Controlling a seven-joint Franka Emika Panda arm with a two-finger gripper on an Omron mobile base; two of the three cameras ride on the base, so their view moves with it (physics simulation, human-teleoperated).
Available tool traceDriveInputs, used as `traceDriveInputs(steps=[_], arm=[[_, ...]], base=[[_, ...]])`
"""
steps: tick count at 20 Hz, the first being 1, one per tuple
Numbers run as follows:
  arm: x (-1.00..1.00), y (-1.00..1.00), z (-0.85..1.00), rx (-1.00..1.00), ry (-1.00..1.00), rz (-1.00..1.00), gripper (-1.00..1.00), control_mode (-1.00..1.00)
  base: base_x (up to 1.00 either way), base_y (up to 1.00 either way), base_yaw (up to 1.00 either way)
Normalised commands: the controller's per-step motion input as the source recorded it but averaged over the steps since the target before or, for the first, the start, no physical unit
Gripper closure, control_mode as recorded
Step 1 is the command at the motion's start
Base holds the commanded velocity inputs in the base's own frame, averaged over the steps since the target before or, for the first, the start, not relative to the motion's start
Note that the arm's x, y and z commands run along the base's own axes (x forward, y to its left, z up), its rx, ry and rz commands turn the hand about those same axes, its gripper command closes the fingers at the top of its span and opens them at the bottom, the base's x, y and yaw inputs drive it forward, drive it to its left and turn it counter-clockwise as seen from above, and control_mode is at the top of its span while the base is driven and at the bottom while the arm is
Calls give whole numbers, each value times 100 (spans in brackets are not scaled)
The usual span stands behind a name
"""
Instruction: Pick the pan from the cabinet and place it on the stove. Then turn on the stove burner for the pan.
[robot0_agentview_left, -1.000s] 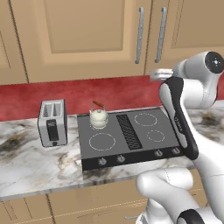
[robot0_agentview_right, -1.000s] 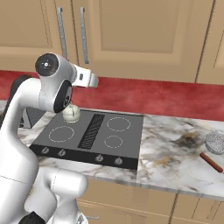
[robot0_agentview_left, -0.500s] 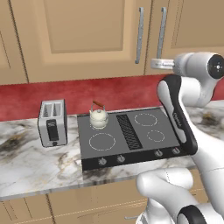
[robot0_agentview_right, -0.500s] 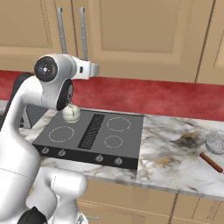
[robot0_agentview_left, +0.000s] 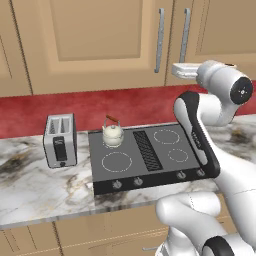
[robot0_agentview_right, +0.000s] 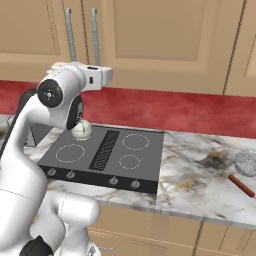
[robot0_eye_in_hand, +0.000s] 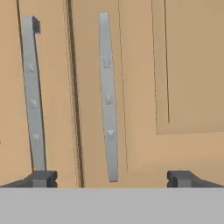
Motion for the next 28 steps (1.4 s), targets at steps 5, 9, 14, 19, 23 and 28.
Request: traceDriveInputs(steps=[5, 9, 14, 19, 23, 28], arm=[[0, -7, 19, -2, -19, -8, -100, -100], [1, -7, 18, 0, -17, -7, -100, -100], [13, 0, 4, 0, -10, -3, -100, -100], [20, 0, 0, 0, -4, 3, -100, -100], [29, 0, 0, 0, 0, 6, -100, -100], [30, 0, 0, 0, 0, 7, -100, -100]], base=[[0, 0, 0], [0, 0, 0], [0, 0, 0], [0, 0, 0], [0, 0, 0], [0, 0, 0]])
